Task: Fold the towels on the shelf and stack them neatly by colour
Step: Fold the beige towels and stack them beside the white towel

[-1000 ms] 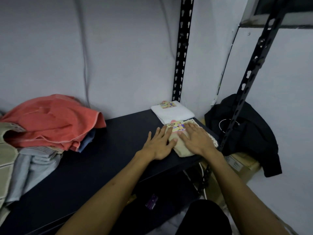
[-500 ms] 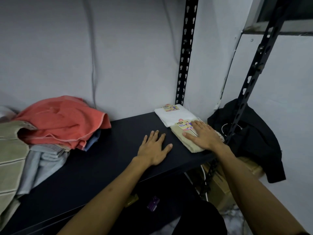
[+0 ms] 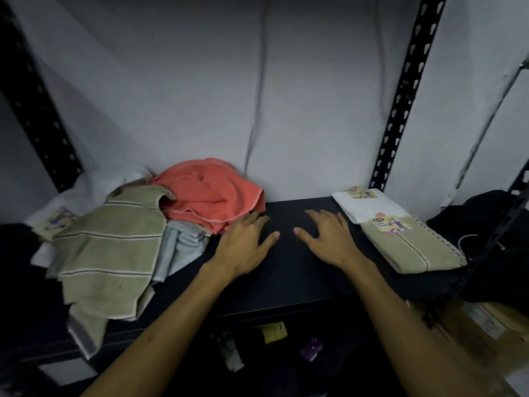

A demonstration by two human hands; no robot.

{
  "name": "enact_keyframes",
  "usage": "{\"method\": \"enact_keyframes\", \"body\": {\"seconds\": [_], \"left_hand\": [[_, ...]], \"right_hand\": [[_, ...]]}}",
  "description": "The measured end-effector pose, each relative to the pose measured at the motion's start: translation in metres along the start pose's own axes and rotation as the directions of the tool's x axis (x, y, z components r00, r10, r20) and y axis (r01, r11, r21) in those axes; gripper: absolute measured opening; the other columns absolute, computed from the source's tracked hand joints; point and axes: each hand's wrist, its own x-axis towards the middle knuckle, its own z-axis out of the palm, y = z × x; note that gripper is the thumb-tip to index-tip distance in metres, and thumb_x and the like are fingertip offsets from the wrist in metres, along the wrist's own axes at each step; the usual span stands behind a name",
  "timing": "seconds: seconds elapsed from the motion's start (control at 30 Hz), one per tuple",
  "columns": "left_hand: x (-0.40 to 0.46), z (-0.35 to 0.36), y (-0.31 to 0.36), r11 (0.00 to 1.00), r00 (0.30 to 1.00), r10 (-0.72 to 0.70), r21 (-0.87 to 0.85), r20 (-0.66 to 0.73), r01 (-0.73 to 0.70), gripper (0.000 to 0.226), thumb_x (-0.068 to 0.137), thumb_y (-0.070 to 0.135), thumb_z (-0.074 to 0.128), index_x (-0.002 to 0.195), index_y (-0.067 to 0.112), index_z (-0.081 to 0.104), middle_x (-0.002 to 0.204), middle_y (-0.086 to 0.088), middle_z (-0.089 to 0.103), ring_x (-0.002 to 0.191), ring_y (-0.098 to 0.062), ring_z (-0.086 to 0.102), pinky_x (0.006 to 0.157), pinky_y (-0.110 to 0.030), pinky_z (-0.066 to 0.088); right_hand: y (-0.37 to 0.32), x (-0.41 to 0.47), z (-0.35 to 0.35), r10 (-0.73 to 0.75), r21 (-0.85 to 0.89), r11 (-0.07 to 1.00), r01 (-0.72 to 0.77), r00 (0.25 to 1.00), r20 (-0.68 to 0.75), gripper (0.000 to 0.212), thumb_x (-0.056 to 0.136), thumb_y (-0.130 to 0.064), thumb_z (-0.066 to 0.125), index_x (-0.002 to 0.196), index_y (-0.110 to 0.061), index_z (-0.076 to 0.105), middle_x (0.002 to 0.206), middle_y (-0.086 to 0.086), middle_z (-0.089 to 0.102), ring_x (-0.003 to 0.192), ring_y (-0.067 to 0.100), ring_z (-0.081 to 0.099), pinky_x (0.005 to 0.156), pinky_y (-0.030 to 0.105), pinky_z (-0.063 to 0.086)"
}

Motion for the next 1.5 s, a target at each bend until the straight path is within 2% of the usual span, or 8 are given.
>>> {"method": "enact_keyframes", "body": {"seconds": [0.2, 0.4, 0.7, 0.9, 1.07, 1.23, 1.33, 1.5], "left_hand": [[-0.055, -0.041, -0.103, 0.956, 0.925, -0.171, 0.171, -0.340, 0.240, 0.062, 0.095, 0.053, 0.035, 0.142, 0.015, 0.052, 0.148, -0.019, 0.048, 0.135, -0.044, 0.045, 0.110, -0.054, 0.039], [-0.126, -0.028, -0.175, 0.827, 0.857, -0.491, 0.225, -0.155, 0.514, 0.078, 0.097, 0.064, 0.008, 0.161, 0.021, 0.020, 0.165, -0.017, 0.024, 0.152, -0.044, 0.016, 0.121, -0.063, 0.013], [-0.141, -0.026, -0.173, 0.874, 0.855, -0.438, 0.090, -0.279, 0.477, 0.049, 0.086, 0.000, 0.058, 0.135, 0.009, 0.055, 0.129, -0.012, 0.066, 0.126, -0.035, 0.058, 0.112, -0.053, 0.039], [-0.156, -0.043, -0.163, 0.876, 0.783, -0.479, -0.281, -0.397, 0.393, 0.022, 0.103, 0.023, 0.053, 0.120, 0.031, 0.064, 0.100, 0.001, 0.075, 0.097, -0.024, 0.066, 0.074, -0.038, 0.054], [-0.165, -0.080, -0.153, 0.869, 0.779, -0.444, -0.426, -0.444, 0.252, 0.013, 0.101, 0.022, 0.060, 0.104, 0.031, 0.070, 0.089, 0.022, 0.072, 0.089, 0.008, 0.066, 0.072, -0.005, 0.043], [-0.144, -0.115, -0.133, 0.894, 0.820, -0.352, -0.423, -0.452, 0.151, 0.008, 0.097, 0.023, 0.067, 0.092, 0.026, 0.072, 0.084, 0.023, 0.070, 0.086, 0.005, 0.065, 0.071, -0.006, 0.043], [-0.118, -0.127, -0.108, 0.905, 0.835, -0.277, -0.421, -0.476, 0.061, 0.009, 0.096, 0.024, 0.068, 0.089, 0.024, 0.073, 0.081, 0.019, 0.071, 0.084, 0.003, 0.065, 0.071, -0.010, 0.042], [-0.062, -0.136, -0.061, 0.883, 0.912, -0.116, -0.462, -0.392, -0.086, 0.010, 0.090, 0.033, 0.074, 0.091, 0.025, 0.069, 0.085, 0.013, 0.071, 0.082, -0.004, 0.065, 0.072, -0.021, 0.046]], "right_hand": [[-0.109, 0.017, 0.050, -0.322, 0.179, 0.927, 0.330, 0.944, -0.074, 0.052, 0.094, -0.049, 0.052, 0.137, -0.021, 0.054, 0.134, -0.002, 0.059, 0.133, 0.019, 0.046, 0.115, 0.046, 0.030], [-0.197, 0.021, 0.101, -0.451, 0.307, 0.829, 0.467, 0.884, -0.125, 0.056, 0.100, -0.038, 0.054, 0.150, -0.016, 0.042, 0.156, 0.003, 0.040, 0.146, 0.017, 0.031, 0.121, 0.036, 0.024], [-0.262, 0.038, 0.144, -0.428, 0.252, 0.823, 0.509, 0.848, -0.312, 0.054, 0.100, -0.040, 0.041, 0.147, -0.015, 0.046, 0.155, 0.006, 0.042, 0.145, 0.022, 0.032, 0.118, 0.038, 0.024], [-0.242, 0.063, 0.151, -0.564, 0.037, 0.811, 0.583, 0.798, -0.210, 0.026, 0.091, -0.031, 0.053, 0.098, -0.015, 0.073, 0.124, 0.000, 0.065, 0.123, 0.027, 0.053, 0.104, 0.038, 0.031], [-0.218, 0.058, 0.120, -0.392, 0.463, 0.759, 0.457, 0.890, -0.234, 0.010, 0.092, -0.025, 0.066, 0.087, -0.018, 0.071, 0.091, -0.010, 0.068, 0.096, 0.017, 0.056, 0.092, 0.045, 0.043], [-0.192, 0.034, 0.048, -0.308, 0.665, 0.677, 0.314, 0.942, -0.132, 0.016, 0.098, -0.027, 0.063, 0.087, -0.016, 0.068, 0.083, -0.003, 0.069, 0.081, 0.013, 0.065, 0.076, 0.031, 0.053], [-0.172, 0.020, 0.007, -0.252, 0.732, 0.612, 0.299, 0.951, -0.178, 0.023, 0.101, -0.022, 0.058, 0.081, -0.010, 0.061, 0.066, -0.006, 0.062, 0.058, 0.007, 0.058, 0.058, 0.018, 0.046], [-0.127, 0.010, -0.052, -0.109, 0.734, 0.607, 0.303, 0.947, -0.301, 0.026, 0.099, -0.022, 0.061, 0.075, -0.012, 0.057, 0.060, -0.011, 0.050, 0.059, 0.004, 0.043, 0.055, 0.020, 0.035]]}}
